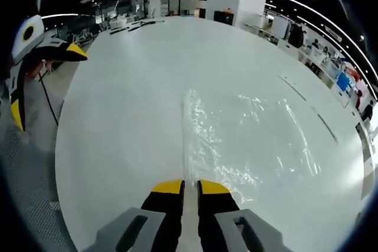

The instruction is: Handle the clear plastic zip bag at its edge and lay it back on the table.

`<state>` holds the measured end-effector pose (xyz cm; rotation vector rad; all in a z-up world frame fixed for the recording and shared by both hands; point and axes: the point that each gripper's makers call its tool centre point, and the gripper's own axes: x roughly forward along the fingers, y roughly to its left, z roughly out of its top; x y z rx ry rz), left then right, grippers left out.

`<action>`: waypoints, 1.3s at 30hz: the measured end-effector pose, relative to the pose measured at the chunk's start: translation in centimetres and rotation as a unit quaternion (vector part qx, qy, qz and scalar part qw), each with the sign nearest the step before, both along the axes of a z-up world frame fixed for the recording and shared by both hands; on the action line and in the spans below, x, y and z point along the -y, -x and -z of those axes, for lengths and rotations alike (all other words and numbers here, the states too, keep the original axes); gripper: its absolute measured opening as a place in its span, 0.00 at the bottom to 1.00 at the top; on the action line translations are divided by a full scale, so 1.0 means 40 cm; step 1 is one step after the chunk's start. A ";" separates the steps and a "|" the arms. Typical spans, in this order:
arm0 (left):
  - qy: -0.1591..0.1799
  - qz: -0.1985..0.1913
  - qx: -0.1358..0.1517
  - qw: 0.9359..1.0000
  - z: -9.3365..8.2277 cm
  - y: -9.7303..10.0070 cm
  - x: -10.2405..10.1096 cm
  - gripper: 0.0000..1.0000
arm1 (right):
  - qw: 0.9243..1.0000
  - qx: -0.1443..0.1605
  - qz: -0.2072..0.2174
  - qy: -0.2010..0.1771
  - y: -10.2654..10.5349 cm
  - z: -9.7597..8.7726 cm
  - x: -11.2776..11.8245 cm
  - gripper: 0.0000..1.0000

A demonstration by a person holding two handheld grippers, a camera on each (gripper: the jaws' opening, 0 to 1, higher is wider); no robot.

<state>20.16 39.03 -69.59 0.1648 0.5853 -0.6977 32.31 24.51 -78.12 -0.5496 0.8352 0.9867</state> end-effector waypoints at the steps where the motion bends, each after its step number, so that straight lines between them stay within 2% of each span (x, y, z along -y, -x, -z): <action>1: -0.001 0.001 0.001 1.000 0.000 -0.001 -0.001 0.94 | 1.000 -0.001 0.000 0.000 -0.002 0.000 0.003 0.05; 7: 0.001 0.000 0.006 1.000 -0.004 -0.008 -0.004 0.93 | 1.000 -0.009 0.005 0.006 0.000 -0.001 0.008 0.07; 12: 0.003 -0.001 0.004 1.000 -0.001 -0.010 -0.007 0.93 | 1.000 -0.014 0.014 -0.005 -0.003 0.000 -0.009 0.11; 18: 0.007 -0.005 0.009 1.000 -0.009 -0.011 -0.005 0.93 | 1.000 -0.004 0.030 -0.010 -0.021 -0.008 -0.014 0.14; 21: 0.007 -0.005 0.010 1.000 -0.012 -0.011 -0.003 0.93 | 0.999 -0.001 0.042 -0.016 -0.036 -0.012 -0.021 0.15; 32: 0.001 -0.004 0.013 1.000 -0.021 -0.010 -0.012 0.93 | 0.998 -0.017 0.062 -0.018 -0.026 -0.002 -0.015 0.14; 39: 0.000 -0.006 0.011 1.000 -0.022 0.001 -0.010 0.93 | 0.999 -0.006 0.050 -0.010 -0.035 0.003 -0.012 0.11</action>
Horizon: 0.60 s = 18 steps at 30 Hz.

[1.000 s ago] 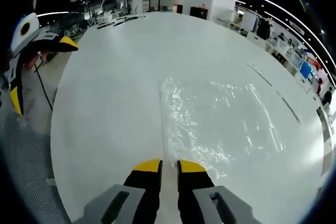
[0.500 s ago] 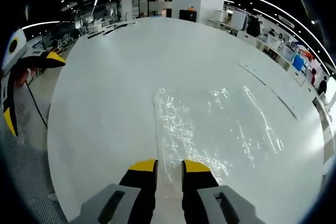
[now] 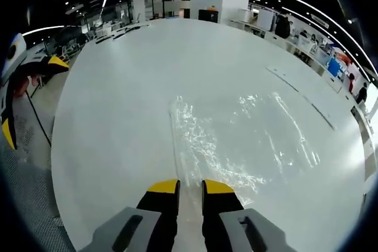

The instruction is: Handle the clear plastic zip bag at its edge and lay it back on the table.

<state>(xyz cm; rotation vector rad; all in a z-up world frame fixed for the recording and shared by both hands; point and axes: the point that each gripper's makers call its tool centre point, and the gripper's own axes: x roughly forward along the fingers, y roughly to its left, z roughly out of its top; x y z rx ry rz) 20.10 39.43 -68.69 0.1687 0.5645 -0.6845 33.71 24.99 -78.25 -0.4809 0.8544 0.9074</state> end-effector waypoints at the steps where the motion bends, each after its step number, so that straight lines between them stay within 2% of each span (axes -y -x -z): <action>1: 0.000 0.000 0.000 1.000 0.000 0.000 0.000 0.93 | 1.000 0.001 -0.005 0.003 0.001 0.001 0.001 0.10; 6: -0.001 -0.001 0.002 1.000 -0.006 -0.002 0.003 0.93 | 1.000 0.005 -0.021 0.016 -0.002 0.009 0.004 0.00; 18: -0.001 0.000 0.005 1.000 -0.010 -0.019 0.002 0.93 | 0.999 0.018 -0.041 0.009 -0.001 -0.003 -0.008 0.00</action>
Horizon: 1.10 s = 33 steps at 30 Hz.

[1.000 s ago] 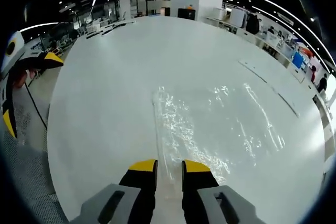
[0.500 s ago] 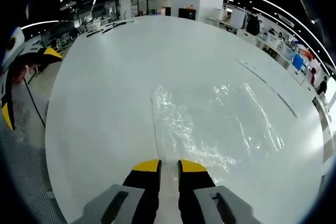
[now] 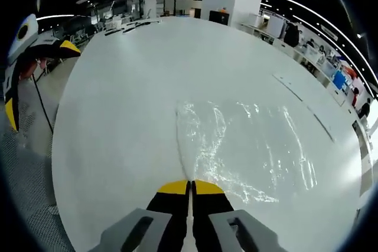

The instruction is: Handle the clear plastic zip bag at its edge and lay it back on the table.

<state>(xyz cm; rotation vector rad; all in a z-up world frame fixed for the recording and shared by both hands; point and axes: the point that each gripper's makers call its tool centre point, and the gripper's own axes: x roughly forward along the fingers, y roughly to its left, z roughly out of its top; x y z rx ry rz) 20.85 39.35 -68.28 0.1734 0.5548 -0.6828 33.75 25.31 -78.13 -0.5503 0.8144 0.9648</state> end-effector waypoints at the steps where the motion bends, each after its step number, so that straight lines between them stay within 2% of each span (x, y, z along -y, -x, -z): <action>1: 0.000 0.000 0.000 1.000 -0.001 -0.001 0.000 0.93 | 1.000 0.005 -0.009 -0.002 0.002 -0.008 -0.004 0.00; 4: 0.002 0.000 0.002 1.000 0.000 -0.005 -0.003 0.93 | 1.000 0.008 -0.020 -0.003 0.012 -0.037 -0.006 0.00; 8: 0.001 -0.001 0.003 1.000 -0.002 -0.008 -0.004 0.93 | 0.999 0.014 -0.029 -0.008 0.023 -0.054 -0.007 0.00; 14: 0.003 0.001 0.006 1.000 -0.007 -0.013 0.003 0.93 | 0.998 0.026 -0.060 -0.005 0.037 -0.069 -0.012 0.00; 24: 0.011 0.001 0.009 1.000 -0.014 -0.017 0.013 0.93 | 0.996 0.038 -0.085 -0.004 0.056 -0.100 -0.009 0.00; 33: 0.009 0.003 0.008 1.000 -0.010 -0.015 0.019 0.92 | 0.994 0.037 -0.100 -0.018 0.073 -0.124 -0.033 0.00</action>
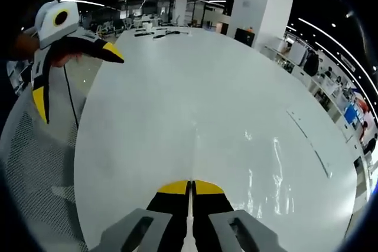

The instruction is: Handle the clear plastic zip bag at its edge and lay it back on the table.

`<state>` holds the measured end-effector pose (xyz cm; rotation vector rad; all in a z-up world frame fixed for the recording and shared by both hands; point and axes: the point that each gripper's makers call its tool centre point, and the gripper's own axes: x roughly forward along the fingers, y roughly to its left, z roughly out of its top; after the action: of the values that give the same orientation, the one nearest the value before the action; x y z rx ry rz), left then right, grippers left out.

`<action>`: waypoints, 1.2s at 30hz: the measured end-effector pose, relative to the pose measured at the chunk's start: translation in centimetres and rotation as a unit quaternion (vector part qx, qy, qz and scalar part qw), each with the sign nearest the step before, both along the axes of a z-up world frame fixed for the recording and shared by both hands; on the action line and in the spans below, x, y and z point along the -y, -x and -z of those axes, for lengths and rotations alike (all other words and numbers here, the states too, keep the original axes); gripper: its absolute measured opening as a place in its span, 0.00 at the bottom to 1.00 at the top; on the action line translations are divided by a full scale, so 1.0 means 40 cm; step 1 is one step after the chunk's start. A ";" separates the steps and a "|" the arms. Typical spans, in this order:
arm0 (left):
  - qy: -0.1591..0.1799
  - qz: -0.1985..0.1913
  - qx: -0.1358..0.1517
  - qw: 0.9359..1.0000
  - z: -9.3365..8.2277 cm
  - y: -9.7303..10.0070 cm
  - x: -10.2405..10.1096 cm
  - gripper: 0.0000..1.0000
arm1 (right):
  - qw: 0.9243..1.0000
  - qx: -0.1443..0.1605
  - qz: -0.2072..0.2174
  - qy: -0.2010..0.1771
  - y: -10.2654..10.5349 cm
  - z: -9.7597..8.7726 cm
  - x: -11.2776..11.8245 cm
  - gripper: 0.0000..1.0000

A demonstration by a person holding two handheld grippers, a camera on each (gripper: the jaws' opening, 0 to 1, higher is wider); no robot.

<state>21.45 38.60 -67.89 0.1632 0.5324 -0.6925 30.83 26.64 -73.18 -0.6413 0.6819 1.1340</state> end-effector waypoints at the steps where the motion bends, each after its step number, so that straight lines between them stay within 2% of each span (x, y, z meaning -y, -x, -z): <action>1: -0.001 0.000 0.000 1.000 0.001 0.000 0.000 0.92 | 1.000 0.001 -0.002 -0.001 0.001 -0.005 -0.003 0.00; 5: 0.001 0.001 0.001 1.000 -0.003 -0.004 0.001 0.92 | 1.000 0.008 -0.021 0.000 0.008 -0.024 -0.015 0.00; 16: 0.001 0.001 0.006 1.000 -0.012 -0.010 0.005 0.92 | 0.997 0.019 -0.064 0.025 0.031 -0.035 -0.004 0.00; 24: -0.002 0.005 0.004 1.000 -0.008 -0.010 0.009 0.91 | 0.996 0.019 -0.086 0.021 0.079 -0.062 -0.015 0.00; 36: -0.013 0.010 0.002 1.000 0.001 -0.010 0.008 0.90 | 0.991 0.029 -0.127 0.038 0.119 -0.066 -0.024 0.00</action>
<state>21.85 38.29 -67.92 0.1939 0.5365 -0.7051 26.07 27.60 -70.53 -0.8400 0.6077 1.3231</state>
